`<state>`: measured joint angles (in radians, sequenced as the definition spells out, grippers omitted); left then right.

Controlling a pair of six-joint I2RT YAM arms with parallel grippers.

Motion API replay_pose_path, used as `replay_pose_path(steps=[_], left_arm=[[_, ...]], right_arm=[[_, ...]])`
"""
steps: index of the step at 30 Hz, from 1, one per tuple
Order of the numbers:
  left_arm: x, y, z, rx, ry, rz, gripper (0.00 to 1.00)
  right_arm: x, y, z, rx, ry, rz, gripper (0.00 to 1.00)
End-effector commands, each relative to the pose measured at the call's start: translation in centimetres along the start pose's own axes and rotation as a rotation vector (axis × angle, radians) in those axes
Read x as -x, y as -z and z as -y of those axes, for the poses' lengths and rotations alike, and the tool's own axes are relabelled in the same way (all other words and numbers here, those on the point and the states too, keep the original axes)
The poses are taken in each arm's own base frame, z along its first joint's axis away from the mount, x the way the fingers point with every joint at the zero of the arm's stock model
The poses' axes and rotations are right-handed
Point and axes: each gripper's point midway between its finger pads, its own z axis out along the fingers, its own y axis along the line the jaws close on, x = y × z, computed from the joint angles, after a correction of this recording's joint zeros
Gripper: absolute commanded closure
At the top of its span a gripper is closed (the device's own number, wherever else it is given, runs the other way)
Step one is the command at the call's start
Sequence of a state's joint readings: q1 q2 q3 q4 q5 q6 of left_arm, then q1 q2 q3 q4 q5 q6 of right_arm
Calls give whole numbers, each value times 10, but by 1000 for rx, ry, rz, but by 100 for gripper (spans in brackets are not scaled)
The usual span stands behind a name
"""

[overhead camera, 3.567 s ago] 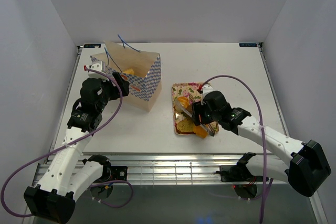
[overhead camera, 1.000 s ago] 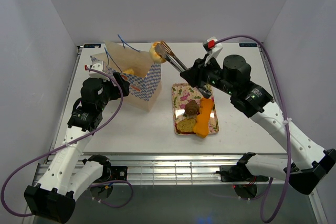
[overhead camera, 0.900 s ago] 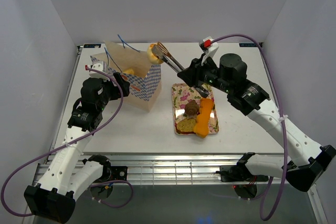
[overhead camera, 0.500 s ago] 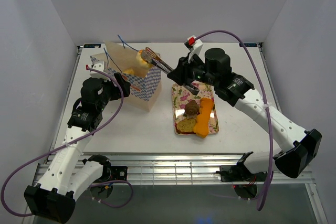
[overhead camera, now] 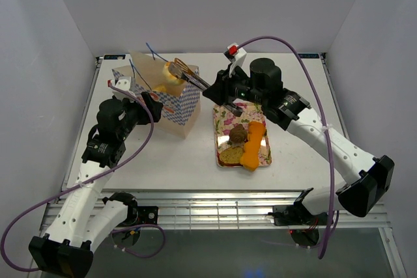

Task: Place the fake bread into the paper bag

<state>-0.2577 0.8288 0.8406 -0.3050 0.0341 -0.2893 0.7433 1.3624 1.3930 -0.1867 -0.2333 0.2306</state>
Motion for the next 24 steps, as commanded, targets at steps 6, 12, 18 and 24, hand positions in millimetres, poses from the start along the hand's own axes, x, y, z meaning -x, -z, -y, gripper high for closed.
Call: replay_pose_path(steps=[6, 12, 18, 24], left_arm=[[0, 0, 5, -31, -12, 4, 6], [2, 1, -1, 11, 9, 18, 2], [2, -1, -8, 52, 26, 20, 2], [1, -1, -9, 61, 30, 16, 2]], right_arm=[[34, -8, -16, 66, 35, 96, 59], [34, -17, -14, 63, 35, 78, 48], [37, -16, -13, 51, 36, 80, 40], [51, -3, -15, 24, 53, 99, 40]])
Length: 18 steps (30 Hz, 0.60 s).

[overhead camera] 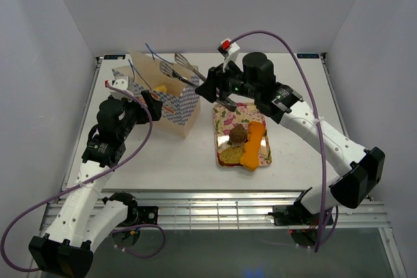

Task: Place the fake bread into the paper bag

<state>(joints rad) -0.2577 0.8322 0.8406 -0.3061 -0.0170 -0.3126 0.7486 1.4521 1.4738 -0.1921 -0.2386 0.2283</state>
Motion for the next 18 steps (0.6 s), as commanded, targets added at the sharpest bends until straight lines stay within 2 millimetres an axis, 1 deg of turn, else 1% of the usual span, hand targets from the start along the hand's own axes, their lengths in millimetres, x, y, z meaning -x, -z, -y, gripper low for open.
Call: replay_pose_path(steps=[1, 2, 3, 5, 6, 8, 9, 11, 12, 13, 14, 15, 16, 17, 18], left_arm=[[0, 0, -2, 15, 7, 5, 2], [0, 0, -3, 19, 10, 6, 2], [0, 0, -4, 27, 12, 7, 2], [2, 0, -5, 35, 21, 12, 2], [2, 0, -5, 36, 21, 14, 2], [2, 0, -4, 29, 21, 10, 2], [1, 0, -4, 29, 19, 8, 2], [2, 1, -4, 33, 20, 13, 2], [2, 0, -5, 34, 20, 13, 2], [1, 0, -5, 37, 19, 9, 2], [1, -1, -5, 37, 21, 11, 2], [0, -1, -5, 36, 22, 8, 2], [0, -2, -5, 36, 22, 4, 2], [-1, -2, -5, 34, 22, 0, 2], [-1, -3, -5, 34, 24, -1, 2]], right_arm=[[48, 23, -18, 15, 56, 117, 40], [48, 27, -18, 12, 57, 116, 39], [53, 36, -21, 7, 63, 134, 39], [51, 45, -21, -6, 67, 134, 39], [49, 55, -20, -25, 70, 141, 39], [43, 65, -17, -51, 69, 138, 39], [37, 76, -14, -78, 69, 143, 39], [27, 85, -9, -107, 66, 137, 39], [26, 98, -7, -135, 67, 149, 39], [9, 99, -1, -159, 58, 117, 39], [1, 104, 2, -178, 55, 105, 39], [0, 117, 4, -206, 43, 123, 38], [-26, 117, 10, -221, 27, 72, 38], [-33, 122, 16, -254, 20, 68, 38], [-38, 132, 18, -273, 13, 77, 38]])
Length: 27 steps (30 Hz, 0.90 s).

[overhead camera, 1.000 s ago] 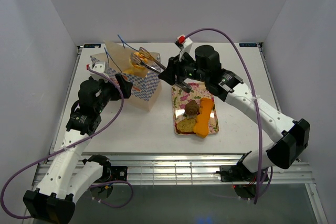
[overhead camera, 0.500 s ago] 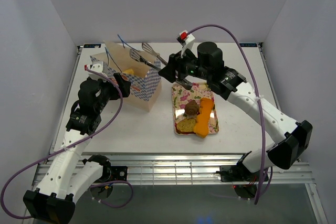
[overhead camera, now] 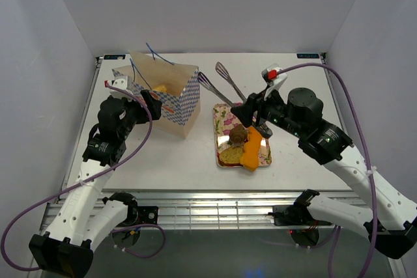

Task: Place the fake bread into the paper bag

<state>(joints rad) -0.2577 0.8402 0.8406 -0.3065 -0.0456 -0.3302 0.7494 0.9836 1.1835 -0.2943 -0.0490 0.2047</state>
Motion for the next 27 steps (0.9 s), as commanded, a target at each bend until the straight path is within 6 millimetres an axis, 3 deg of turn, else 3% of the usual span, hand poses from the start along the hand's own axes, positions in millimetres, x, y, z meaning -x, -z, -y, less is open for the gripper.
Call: replay_pose_path(steps=[1, 2, 3, 4, 8, 18, 27], left_arm=[[-2, -2, 0, 5, 6, -9, 2], [-2, -1, 0, 2, 6, -10, 2], [-2, -2, 1, 1, 6, -10, 2], [-2, -1, 1, 1, 6, -12, 2], [0, 0, 2, -4, 12, -5, 2], [-2, -2, 3, -9, 17, -14, 2], [-5, -3, 2, -5, 20, -20, 2]], right_arm=[[-38, 15, 23, -121, -37, -64, 38], [-60, 18, 28, -137, -50, -107, 38], [-66, 26, 29, -149, -60, -106, 38], [-90, 29, 33, -167, -91, -158, 38], [-124, 44, 37, -184, -135, -211, 38], [-173, 74, 49, -273, -185, -353, 39], [-198, 100, 72, -457, -325, -298, 39]])
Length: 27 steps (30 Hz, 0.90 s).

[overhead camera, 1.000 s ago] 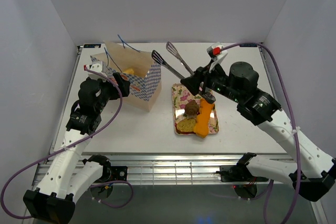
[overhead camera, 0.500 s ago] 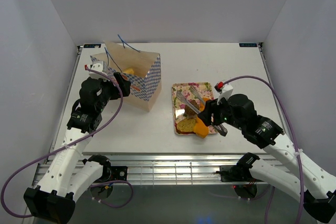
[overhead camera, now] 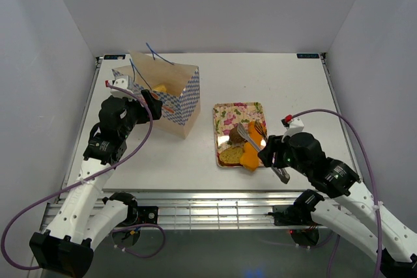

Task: Place the fake bread into the paper bag

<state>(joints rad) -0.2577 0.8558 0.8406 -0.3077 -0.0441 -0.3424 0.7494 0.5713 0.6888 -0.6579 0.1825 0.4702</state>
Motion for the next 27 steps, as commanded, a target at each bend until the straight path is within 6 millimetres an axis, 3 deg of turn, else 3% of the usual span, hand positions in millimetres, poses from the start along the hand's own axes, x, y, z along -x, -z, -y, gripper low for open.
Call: replay_pose_path(steps=[1, 8, 27], left_arm=[[-1, 0, 3, -10, 8, -6, 2], [2, 4, 5, -20, 10, 7, 2], [1, 3, 8, -41, 13, -3, 2]], right_arm=[[-5, 2, 17, -96, -124, 30, 39], [-19, -1, 31, -153, -266, 64, 38], [-42, -32, 24, -113, -387, 32, 34]])
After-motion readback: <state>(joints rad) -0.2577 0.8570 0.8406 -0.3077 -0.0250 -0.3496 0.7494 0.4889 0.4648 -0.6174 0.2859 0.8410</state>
